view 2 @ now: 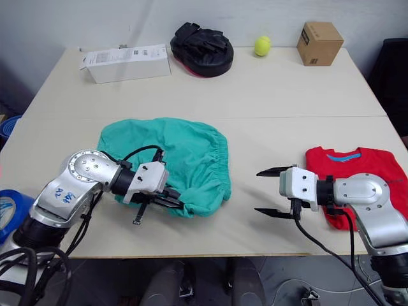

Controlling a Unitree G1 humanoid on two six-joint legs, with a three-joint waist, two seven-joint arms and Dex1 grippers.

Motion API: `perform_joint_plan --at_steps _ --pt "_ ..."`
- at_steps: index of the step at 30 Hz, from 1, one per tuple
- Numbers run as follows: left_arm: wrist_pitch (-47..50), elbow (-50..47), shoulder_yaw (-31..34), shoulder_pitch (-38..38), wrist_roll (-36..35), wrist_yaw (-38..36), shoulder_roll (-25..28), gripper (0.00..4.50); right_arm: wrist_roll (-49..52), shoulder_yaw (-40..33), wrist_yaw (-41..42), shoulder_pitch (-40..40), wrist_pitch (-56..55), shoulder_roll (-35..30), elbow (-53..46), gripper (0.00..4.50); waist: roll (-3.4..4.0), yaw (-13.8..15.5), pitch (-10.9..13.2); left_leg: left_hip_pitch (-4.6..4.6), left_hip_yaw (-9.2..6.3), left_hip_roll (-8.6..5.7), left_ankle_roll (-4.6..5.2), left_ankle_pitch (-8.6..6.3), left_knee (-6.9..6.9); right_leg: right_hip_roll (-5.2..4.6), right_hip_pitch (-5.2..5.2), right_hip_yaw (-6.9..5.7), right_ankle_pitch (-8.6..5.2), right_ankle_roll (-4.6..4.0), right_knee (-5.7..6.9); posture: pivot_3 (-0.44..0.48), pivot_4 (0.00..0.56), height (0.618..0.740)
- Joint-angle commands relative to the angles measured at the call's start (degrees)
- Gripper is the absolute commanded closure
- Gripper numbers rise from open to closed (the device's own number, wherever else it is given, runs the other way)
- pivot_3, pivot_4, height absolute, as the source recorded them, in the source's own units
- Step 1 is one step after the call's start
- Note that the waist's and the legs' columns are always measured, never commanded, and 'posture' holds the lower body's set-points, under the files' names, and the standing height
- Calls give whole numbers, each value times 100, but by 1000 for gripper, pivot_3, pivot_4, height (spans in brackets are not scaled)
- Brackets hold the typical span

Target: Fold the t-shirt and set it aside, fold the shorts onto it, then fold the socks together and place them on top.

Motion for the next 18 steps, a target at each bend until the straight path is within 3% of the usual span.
perform_joint_plan --at_steps 1,4,9,15,18 --pt "-4 -177 290 115 -88 120 98 4253 -69 165 57 -183 -345 134 -51 0 0 -1 0 -1 0 0 0 0 0 0 -1 0 0 0 0 0 150 740" --pt "284 -510 598 302 -481 75 217 3570 -46 297 139 -318 -410 187 -2 0 -2 -5 2 -3 -2 2 0 0 0 -1 -2 -1 0 0 1 0 150 740" --pt "718 -929 1078 516 -956 279 312 1925 -72 439 282 -461 -609 242 182 0 -2 -3 2 -1 -5 1 0 0 0 -2 2 -1 0 0 0 0 150 740" --pt "503 -1179 1841 1376 -885 87 1205 60 -603 806 404 -721 -1474 372 713 0 -3 -62 2 1 -6 3 -1 0 -1 -1 1 -1 -1 -2 0 0 150 740" --pt "-210 -1155 2098 2182 -304 185 1587 27 -1005 1098 396 -1084 -2204 567 1306 0 -2 -82 2 4 -5 3 -2 1 -3 -2 1 -2 -3 -6 1 0 150 740"
